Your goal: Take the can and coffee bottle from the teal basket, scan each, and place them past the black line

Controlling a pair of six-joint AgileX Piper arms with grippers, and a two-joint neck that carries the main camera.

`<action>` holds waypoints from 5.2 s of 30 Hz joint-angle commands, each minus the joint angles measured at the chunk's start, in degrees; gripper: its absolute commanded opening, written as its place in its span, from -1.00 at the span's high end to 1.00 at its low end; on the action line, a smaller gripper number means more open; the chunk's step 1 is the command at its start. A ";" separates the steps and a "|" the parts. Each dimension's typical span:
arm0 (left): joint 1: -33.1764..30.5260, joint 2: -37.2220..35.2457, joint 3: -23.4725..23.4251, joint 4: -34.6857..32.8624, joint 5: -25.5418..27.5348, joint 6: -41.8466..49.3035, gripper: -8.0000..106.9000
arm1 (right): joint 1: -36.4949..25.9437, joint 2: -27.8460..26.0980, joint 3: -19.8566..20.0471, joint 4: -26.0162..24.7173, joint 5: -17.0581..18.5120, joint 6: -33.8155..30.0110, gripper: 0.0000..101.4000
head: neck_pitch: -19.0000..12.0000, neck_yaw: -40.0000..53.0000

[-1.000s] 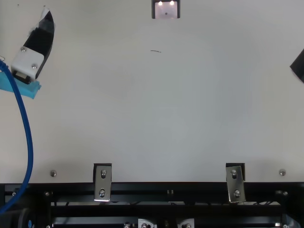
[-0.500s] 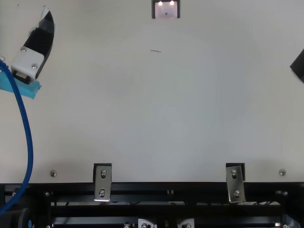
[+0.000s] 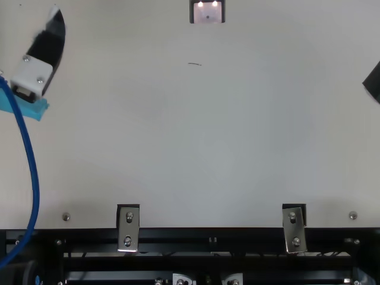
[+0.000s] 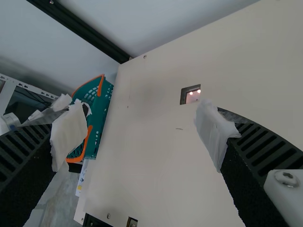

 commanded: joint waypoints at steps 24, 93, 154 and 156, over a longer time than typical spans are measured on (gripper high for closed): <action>17.74 31.78 -31.08 54.56 -4.36 -62.33 -0.71 | 0.00 0.00 0.00 0.06 0.00 0.00 -1.00 | -1.75 0.97; 23.43 65.50 -45.52 88.97 22.25 -79.54 -0.71 | 0.00 0.00 0.00 0.06 0.00 0.00 -1.00 | -1.75 0.97; 14.46 15.25 -40.75 38.72 26.66 -78.07 0.68 | 0.00 0.00 0.00 0.06 0.00 0.00 -1.00 | -1.75 0.97; 13.72 13.75 -40.13 36.92 28.14 -80.10 0.68 | 0.00 0.00 0.00 0.06 0.00 0.00 -1.00 | -1.75 0.97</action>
